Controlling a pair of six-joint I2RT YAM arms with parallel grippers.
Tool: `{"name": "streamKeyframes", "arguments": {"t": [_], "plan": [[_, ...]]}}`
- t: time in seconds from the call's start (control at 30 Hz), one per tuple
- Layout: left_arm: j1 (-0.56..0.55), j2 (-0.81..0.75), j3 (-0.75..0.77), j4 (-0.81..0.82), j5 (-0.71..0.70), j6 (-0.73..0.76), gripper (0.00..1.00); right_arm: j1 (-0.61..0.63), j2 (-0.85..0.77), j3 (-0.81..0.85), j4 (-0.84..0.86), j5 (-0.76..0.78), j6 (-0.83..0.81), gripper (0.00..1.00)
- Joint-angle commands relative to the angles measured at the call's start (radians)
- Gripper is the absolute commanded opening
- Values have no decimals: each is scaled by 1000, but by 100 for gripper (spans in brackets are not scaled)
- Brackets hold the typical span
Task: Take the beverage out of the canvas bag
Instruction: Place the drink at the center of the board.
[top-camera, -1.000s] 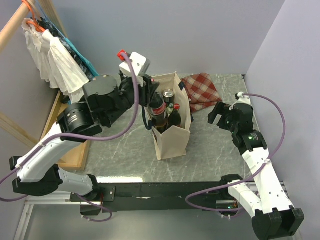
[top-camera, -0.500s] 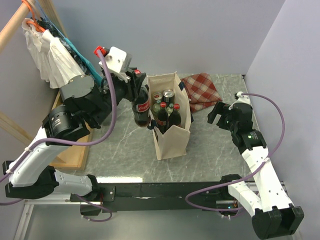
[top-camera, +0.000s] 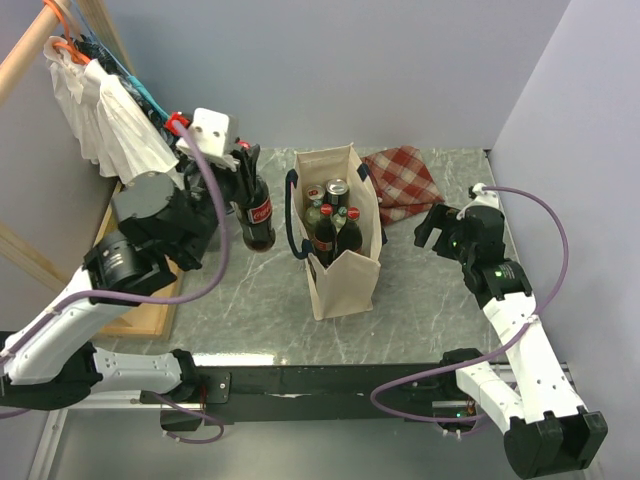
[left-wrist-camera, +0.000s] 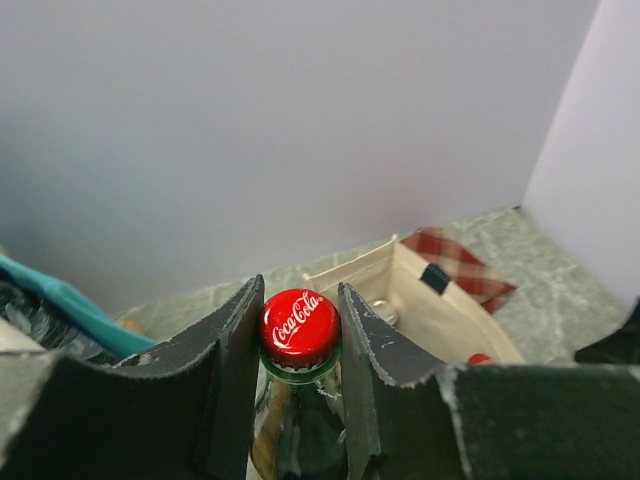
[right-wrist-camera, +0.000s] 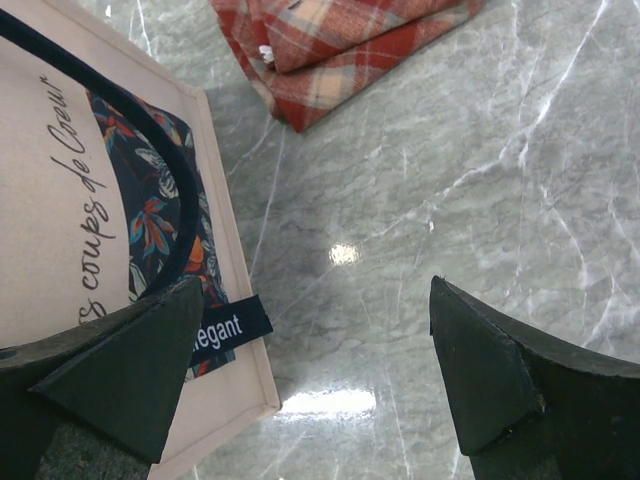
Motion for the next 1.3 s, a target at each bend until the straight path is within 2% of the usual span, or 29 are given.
{"name": "streamKeyframes", "arguments": {"t": [0.0, 0.27, 0.33, 0.47, 0.5, 0.8, 0.93, 1.03, 1.17, 1.27], "plan": [[-3, -48, -21, 301, -79, 57, 1, -2, 2, -10, 40, -7, 0, 100], [-2, -71, -199, 493, -187, 132, 1, -2, 4, -24, 54, -18, 5, 100], [20, -67, -211, 484, -181, 116, 1, -1, 5, -23, 49, -12, 0, 100], [141, -64, -203, 404, -57, -2, 1, -2, 2, -30, 52, -8, 0, 100], [200, -64, -200, 351, -3, -47, 1, -1, 4, -32, 54, -10, 0, 100], [423, -2, -200, 312, 209, -159, 1, -2, 10, -35, 54, -5, -3, 100], [474, 15, -245, 393, 272, -174, 1, -2, 17, -38, 55, 1, -6, 100], [507, 57, -242, 393, 292, -182, 1, -2, 27, -39, 57, -2, -7, 100], [535, 80, -314, 563, 295, -158, 1, -1, 37, -47, 73, -10, -4, 100], [576, 116, -326, 576, 301, -167, 1, -2, 47, -47, 75, -9, -6, 100]]}}
